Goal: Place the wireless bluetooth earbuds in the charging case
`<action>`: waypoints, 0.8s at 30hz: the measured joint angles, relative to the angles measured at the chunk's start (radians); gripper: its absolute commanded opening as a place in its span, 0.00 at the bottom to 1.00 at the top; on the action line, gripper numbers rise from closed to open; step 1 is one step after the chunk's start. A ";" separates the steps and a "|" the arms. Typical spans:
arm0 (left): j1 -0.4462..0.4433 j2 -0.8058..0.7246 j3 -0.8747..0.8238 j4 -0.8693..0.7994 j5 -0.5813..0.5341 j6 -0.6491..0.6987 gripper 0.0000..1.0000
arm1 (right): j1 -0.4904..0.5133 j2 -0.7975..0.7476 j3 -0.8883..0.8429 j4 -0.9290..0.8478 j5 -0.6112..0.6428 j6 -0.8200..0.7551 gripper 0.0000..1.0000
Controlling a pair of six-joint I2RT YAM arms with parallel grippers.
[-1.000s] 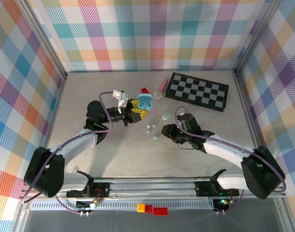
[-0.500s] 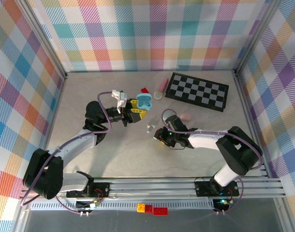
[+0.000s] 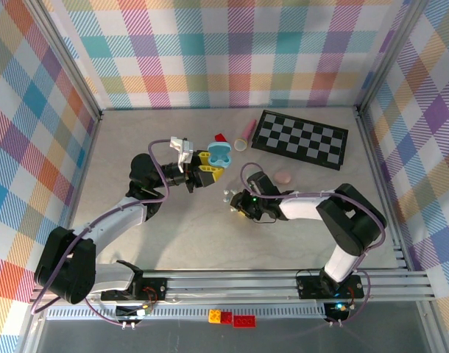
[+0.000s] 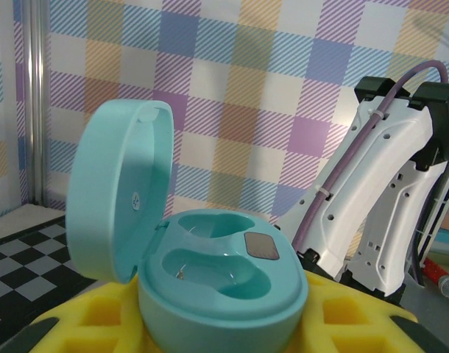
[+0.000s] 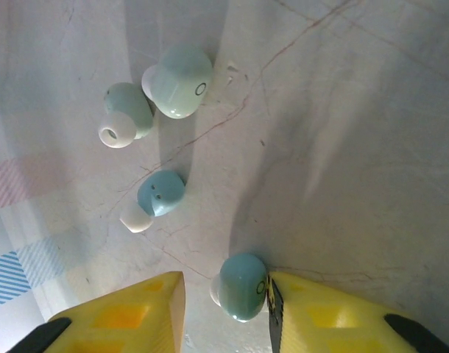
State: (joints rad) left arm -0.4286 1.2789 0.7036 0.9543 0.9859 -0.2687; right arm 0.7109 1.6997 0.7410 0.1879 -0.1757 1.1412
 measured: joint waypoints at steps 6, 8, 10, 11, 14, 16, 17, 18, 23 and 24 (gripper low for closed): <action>0.000 -0.011 0.000 -0.013 0.000 0.004 0.35 | -0.001 0.027 0.021 0.008 -0.015 -0.012 0.28; 0.000 -0.013 0.000 -0.014 0.000 0.004 0.35 | -0.001 0.036 0.022 0.013 -0.021 -0.019 0.26; 0.000 -0.013 0.000 -0.018 0.000 0.005 0.35 | -0.003 0.041 0.022 0.015 -0.025 -0.021 0.25; 0.000 -0.013 0.000 -0.021 0.000 0.007 0.35 | -0.003 0.041 0.022 0.016 -0.027 -0.023 0.25; 0.000 -0.013 0.000 -0.029 0.000 0.008 0.35 | -0.005 0.045 0.022 0.029 -0.029 -0.024 0.24; 0.000 -0.013 0.000 -0.035 0.000 0.010 0.35 | -0.005 0.047 0.022 0.041 -0.032 -0.027 0.24; 0.000 -0.013 0.000 -0.036 0.000 0.011 0.35 | -0.005 0.047 0.022 0.050 -0.035 -0.027 0.25; 0.000 -0.013 0.000 -0.037 0.000 0.011 0.35 | -0.005 0.047 0.022 0.059 -0.037 -0.028 0.26; 0.000 -0.014 0.000 -0.036 0.000 0.012 0.35 | -0.005 0.048 0.022 0.099 -0.046 -0.032 0.29; 0.000 -0.014 0.000 -0.036 0.000 0.012 0.35 | -0.005 0.050 0.022 0.106 -0.047 -0.032 0.29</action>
State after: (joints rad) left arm -0.4286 1.2648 0.7036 0.9180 0.9863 -0.2565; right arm 0.7063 1.7500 0.7628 0.2939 -0.2226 1.1091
